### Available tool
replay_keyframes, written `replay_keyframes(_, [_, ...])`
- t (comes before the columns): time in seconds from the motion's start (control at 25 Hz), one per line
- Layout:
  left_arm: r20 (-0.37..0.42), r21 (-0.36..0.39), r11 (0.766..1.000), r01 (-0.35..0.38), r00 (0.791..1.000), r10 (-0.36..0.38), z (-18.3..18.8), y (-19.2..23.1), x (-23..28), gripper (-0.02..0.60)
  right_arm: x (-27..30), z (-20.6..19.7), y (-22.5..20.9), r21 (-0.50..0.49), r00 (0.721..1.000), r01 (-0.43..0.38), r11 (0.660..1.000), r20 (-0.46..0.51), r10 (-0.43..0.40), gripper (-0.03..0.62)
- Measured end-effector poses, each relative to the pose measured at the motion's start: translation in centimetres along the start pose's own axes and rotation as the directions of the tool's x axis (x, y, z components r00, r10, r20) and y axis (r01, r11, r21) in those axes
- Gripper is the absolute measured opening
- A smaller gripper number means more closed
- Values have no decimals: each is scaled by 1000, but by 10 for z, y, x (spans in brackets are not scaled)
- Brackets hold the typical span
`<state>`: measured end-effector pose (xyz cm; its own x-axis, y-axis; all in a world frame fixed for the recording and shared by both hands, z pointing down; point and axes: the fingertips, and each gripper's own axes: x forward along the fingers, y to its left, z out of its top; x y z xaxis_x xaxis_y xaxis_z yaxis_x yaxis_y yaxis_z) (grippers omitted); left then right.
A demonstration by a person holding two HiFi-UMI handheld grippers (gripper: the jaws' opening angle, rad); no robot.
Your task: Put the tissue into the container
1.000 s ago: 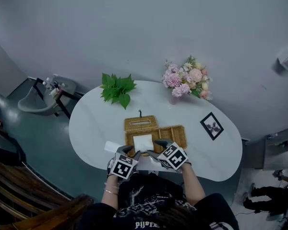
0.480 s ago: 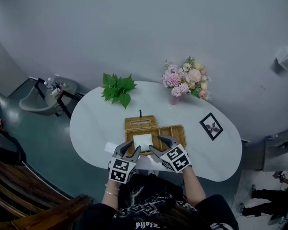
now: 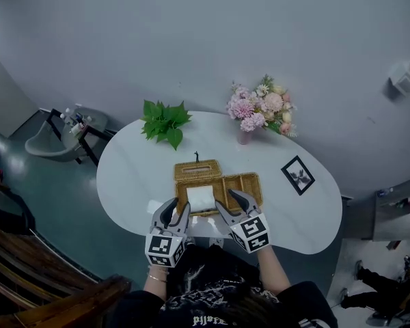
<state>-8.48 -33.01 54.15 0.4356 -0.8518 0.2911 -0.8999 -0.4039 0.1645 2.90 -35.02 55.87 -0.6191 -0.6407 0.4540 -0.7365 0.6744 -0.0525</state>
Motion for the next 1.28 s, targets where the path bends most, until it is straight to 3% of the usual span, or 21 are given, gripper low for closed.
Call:
replay_keyframes(0.12, [8,-3,1000,-14,1000,14,-3,-2,-6,107,-2,-4,1,27,1000,2,1000,10,-2,176])
replay_keyframes(0.32, [44,-28,999,-32,998,33,-1,0,-14,34,-15,2,-10,87,988,101,991,107,-110,29])
replay_keyframes(0.48, [61,-22,999,-24,998,25,2,-3,-19,25,-21,10,-11,139,975,104,985,182,-129,23])
replay_keyframes(0.6, [42,8,1000,-28,999,27,-1,-8,-17,25,-21,10,-12,112,971,132,985,183,-151,23])
replay_keyframes(0.88, [79,-13,998,-59,995,60,5,-3,-16,25,-19,9,-13,85,972,137,987,181,-151,23])
replay_keyframes(1.28, [72,8,997,-75,995,74,5,-3,-11,25,-14,8,-15,36,975,139,990,171,-143,23])
